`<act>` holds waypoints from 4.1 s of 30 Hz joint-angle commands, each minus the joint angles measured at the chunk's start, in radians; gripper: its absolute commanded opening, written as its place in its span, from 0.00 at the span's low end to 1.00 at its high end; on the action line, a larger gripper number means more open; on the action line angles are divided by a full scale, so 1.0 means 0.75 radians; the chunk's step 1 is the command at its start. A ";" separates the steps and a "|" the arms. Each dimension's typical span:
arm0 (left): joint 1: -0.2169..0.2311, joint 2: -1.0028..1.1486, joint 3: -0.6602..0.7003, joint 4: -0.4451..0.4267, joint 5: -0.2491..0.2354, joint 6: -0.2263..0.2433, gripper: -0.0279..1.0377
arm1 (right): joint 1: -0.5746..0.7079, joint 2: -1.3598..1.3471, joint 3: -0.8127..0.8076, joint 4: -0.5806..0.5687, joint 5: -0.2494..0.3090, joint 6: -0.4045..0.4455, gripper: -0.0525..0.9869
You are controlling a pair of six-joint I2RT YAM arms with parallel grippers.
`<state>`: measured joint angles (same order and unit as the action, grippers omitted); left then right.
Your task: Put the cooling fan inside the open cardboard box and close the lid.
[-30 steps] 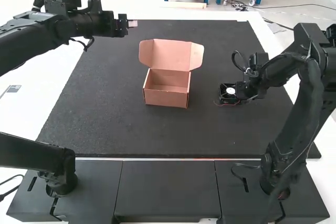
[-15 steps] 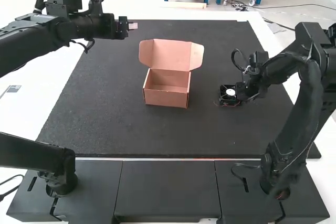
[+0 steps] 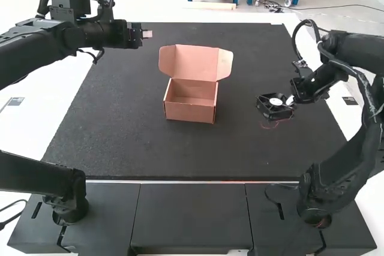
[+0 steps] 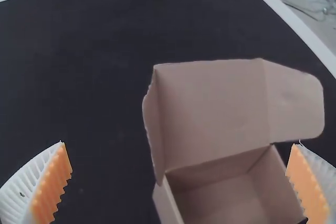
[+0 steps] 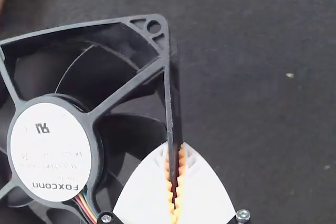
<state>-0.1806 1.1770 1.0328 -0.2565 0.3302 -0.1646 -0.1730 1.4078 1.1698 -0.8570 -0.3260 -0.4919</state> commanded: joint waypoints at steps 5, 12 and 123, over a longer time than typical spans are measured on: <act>0.002 -0.025 0.006 0.011 0.010 0.019 0.93 | 0.130 -0.147 0.101 -0.256 -0.334 -0.011 0.03; 0.010 -0.025 -0.009 0.017 0.010 0.015 0.93 | 0.574 -0.147 0.117 -0.072 -0.326 0.388 0.03; 0.227 -0.078 -0.322 0.201 -0.093 0.015 0.93 | 0.934 0.667 0.187 1.192 0.300 0.967 0.23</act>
<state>-0.0189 1.1442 0.7998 -0.1181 0.2546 -0.1646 0.5255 1.9064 1.2945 0.0315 -0.1062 0.2226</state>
